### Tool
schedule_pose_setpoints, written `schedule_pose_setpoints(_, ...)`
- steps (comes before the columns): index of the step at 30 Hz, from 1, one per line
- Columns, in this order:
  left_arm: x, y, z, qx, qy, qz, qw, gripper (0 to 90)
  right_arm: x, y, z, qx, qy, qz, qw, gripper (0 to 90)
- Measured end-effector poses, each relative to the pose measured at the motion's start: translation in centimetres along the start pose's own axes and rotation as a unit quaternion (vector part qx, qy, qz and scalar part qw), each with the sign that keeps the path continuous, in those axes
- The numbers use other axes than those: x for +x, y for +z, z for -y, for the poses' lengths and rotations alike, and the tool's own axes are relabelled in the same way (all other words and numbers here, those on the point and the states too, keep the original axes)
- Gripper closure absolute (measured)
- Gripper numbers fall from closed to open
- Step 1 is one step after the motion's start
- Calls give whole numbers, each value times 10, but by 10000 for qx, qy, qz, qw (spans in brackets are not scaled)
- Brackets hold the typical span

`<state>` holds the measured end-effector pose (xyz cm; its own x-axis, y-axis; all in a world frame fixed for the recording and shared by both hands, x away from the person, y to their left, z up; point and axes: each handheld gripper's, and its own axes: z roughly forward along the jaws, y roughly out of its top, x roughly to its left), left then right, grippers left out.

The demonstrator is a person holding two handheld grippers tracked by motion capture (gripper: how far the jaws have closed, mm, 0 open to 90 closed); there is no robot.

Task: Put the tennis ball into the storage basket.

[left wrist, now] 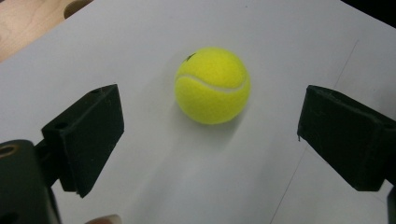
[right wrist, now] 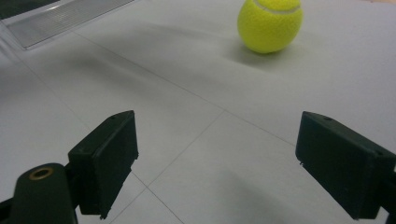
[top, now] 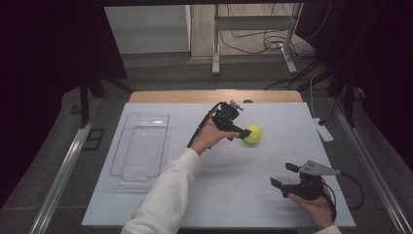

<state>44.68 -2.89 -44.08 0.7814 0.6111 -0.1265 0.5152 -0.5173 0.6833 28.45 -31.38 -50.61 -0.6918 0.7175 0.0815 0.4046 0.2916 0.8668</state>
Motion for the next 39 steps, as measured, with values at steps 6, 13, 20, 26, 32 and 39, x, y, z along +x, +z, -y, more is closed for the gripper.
schedule_pose_setpoints(6,-1,4,-2,9,-12,13,10000,77,0,0,0,-1,-2,3,10000,129)
schedule_pose_setpoints(13,0,10,-6,102,12,2,9999,78,0,0,0,14,-5,14,10000,129)
schedule_pose_setpoints(20,0,13,-10,146,28,-16,9999,78,0,-1,0,2,-7,1,10000,129)
schedule_pose_setpoints(26,0,18,-14,191,59,-22,9998,78,-1,-1,1,0,-4,2,10000,129)
schedule_pose_setpoints(32,0,22,-15,220,61,-15,9997,79,0,-1,1,-11,1,-6,10000,129)
schedule_pose_setpoints(39,2,25,-20,248,57,-26,9997,80,-1,-1,1,-14,16,-4,10000,129)
